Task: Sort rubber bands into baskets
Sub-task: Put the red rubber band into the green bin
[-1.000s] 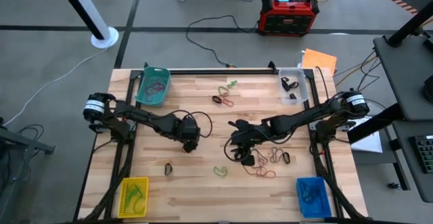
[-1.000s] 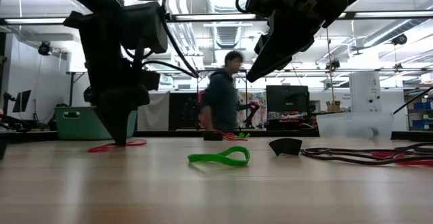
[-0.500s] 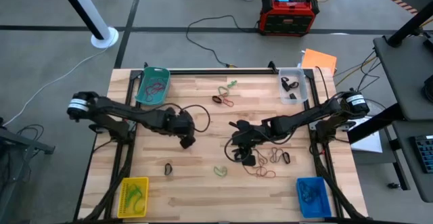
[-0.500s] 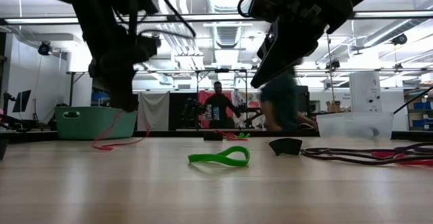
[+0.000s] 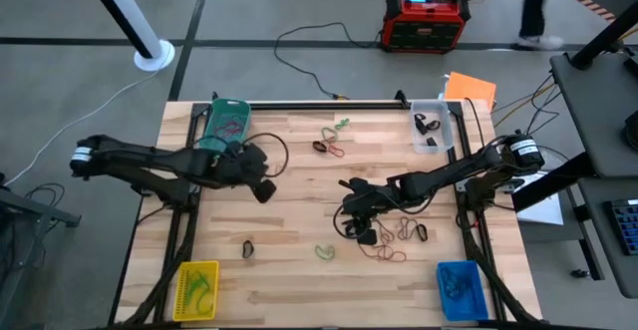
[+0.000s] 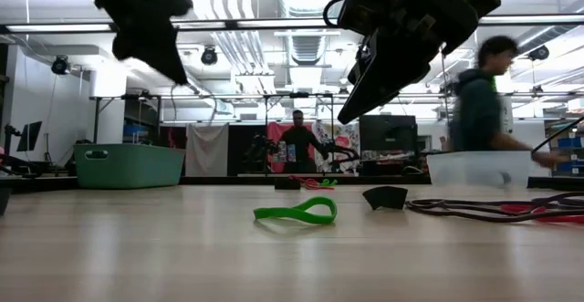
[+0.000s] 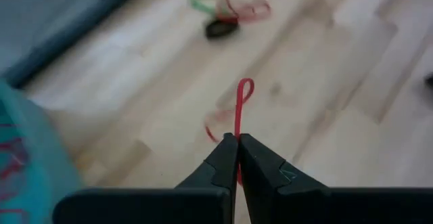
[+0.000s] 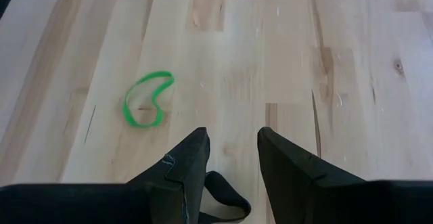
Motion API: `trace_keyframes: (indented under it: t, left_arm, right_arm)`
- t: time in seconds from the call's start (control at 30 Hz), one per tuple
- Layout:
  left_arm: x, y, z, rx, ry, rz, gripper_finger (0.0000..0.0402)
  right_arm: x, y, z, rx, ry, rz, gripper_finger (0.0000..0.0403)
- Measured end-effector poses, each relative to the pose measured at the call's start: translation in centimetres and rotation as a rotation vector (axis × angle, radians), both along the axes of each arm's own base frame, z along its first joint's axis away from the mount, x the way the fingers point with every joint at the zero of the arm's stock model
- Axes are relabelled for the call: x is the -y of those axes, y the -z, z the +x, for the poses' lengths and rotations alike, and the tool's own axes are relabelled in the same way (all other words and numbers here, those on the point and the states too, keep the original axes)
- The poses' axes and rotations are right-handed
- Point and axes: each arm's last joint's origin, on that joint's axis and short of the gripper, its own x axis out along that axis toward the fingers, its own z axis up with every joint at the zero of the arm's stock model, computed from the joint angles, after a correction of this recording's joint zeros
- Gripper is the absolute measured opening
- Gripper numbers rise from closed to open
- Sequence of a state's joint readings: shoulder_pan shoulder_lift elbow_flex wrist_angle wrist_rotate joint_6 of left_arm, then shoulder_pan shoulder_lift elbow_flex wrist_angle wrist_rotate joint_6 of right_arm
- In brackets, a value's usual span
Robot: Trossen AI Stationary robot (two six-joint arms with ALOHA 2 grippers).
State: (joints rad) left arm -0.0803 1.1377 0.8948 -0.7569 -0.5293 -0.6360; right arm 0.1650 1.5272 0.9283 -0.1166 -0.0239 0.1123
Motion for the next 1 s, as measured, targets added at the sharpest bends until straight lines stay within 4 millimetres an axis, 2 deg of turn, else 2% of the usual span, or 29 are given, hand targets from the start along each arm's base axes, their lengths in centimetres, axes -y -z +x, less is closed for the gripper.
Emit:
trace_keyframes:
  t: [0.27, 0.5, 0.73, 0.87, 1.0]
  left_arm:
    - [-1.5, -4.3, -1.5, -0.085, -0.087, 0.209, 0.0]
    - [-5.1, -6.4, -2.3, -0.166, -0.178, 0.289, 0.0]
    - [-10.1, -5.9, -4.4, -0.306, -0.365, 0.3, 0.0]
    - [-12.5, -4.2, -5.9, -0.401, -0.482, 0.263, 0.0]
    - [-14.0, -2.2, -6.9, -0.496, -0.533, 0.223, 0.0]
  right_arm:
    - [0.0, -0.2, 0.2, 0.029, -0.006, -0.002, 0.0123]
    - [0.0, -0.2, 0.2, 0.034, -0.014, -0.01, 0.0123]
    - [0.0, -0.2, 0.2, 0.035, -0.014, -0.01, 0.0123]
    - [0.0, -0.3, 0.3, 0.047, -0.018, -0.012, 0.0123]
    - [-0.1, -0.3, 0.3, 0.052, -0.018, -0.012, 0.0123]
